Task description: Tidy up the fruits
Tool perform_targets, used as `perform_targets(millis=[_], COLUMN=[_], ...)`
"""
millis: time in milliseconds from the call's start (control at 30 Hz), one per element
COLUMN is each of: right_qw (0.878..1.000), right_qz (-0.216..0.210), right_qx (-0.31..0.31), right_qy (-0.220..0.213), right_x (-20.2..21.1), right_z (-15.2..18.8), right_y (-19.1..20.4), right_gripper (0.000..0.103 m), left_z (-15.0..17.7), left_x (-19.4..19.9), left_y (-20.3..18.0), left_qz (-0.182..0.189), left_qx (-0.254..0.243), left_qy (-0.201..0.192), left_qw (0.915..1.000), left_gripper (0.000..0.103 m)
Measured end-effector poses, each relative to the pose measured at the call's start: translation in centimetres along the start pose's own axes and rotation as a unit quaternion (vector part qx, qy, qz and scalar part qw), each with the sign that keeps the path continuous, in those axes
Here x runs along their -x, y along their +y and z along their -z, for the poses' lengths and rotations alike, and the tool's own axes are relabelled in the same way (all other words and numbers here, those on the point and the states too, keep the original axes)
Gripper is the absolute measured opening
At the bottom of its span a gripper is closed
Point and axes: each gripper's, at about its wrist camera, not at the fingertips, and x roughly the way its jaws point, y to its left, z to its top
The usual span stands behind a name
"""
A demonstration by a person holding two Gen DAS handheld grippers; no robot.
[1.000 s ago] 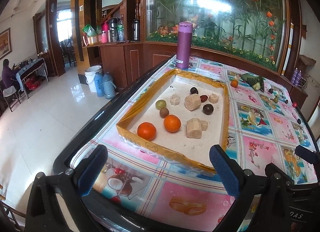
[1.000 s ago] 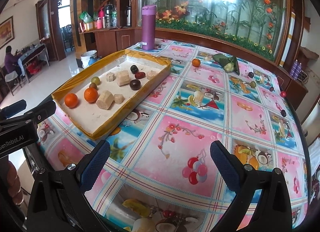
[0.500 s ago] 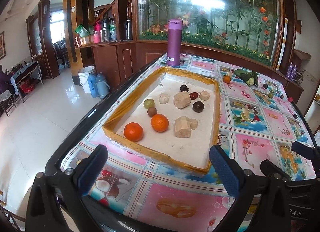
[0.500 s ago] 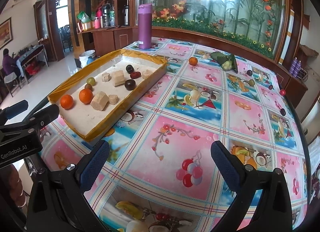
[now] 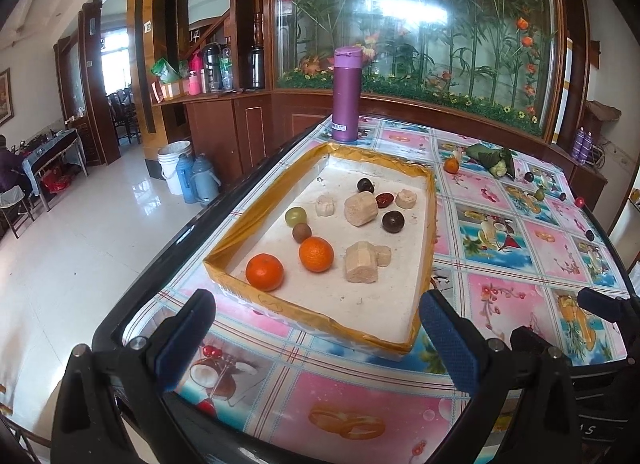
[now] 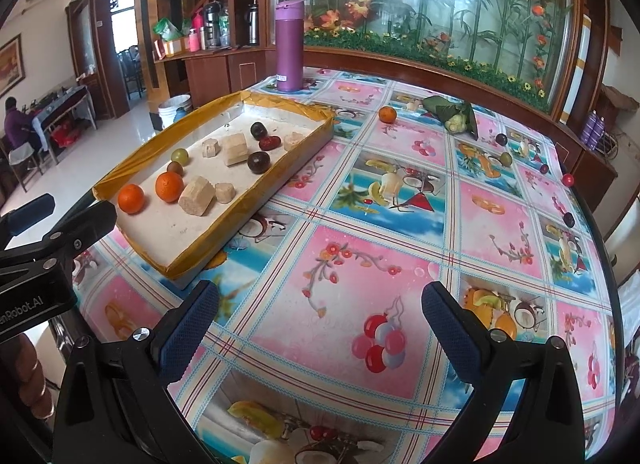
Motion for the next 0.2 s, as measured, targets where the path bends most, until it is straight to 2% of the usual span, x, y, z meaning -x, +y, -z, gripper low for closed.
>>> perform_targets(millis=[200], right_qw=[1.0], right_qz=[0.0], right_qx=[0.003], right_qy=[-0.001], right_x=[0.0], right_z=[0.01], right_y=[0.13], right_gripper=[0.102], left_z=[0.06], left_x=[-0.23], left_y=[0.45], left_qz=[-0.008], left_qx=[0.005], left_qy=[0.007], left_qw=[0.9999], left_gripper=[0.103])
